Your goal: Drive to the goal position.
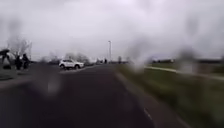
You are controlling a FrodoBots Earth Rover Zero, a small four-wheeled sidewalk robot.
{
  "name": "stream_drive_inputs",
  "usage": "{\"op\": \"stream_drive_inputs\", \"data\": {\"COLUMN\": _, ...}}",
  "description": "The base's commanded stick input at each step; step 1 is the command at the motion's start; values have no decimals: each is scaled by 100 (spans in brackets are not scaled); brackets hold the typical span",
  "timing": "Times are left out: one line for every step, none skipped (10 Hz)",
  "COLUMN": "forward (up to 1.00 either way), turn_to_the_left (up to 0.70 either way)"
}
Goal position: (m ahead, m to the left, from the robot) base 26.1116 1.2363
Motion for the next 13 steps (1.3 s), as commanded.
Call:
{"op": "stream_drive_inputs", "data": {"forward": 100, "turn_to_the_left": 0}}
{"op": "stream_drive_inputs", "data": {"forward": 100, "turn_to_the_left": 0}}
{"op": "stream_drive_inputs", "data": {"forward": 100, "turn_to_the_left": 0}}
{"op": "stream_drive_inputs", "data": {"forward": 100, "turn_to_the_left": 0}}
{"op": "stream_drive_inputs", "data": {"forward": 100, "turn_to_the_left": 8}}
{"op": "stream_drive_inputs", "data": {"forward": 100, "turn_to_the_left": 22}}
{"op": "stream_drive_inputs", "data": {"forward": 100, "turn_to_the_left": 31}}
{"op": "stream_drive_inputs", "data": {"forward": 100, "turn_to_the_left": 35}}
{"op": "stream_drive_inputs", "data": {"forward": 100, "turn_to_the_left": 0}}
{"op": "stream_drive_inputs", "data": {"forward": 100, "turn_to_the_left": 0}}
{"op": "stream_drive_inputs", "data": {"forward": 100, "turn_to_the_left": 0}}
{"op": "stream_drive_inputs", "data": {"forward": 100, "turn_to_the_left": 0}}
{"op": "stream_drive_inputs", "data": {"forward": 100, "turn_to_the_left": 0}}
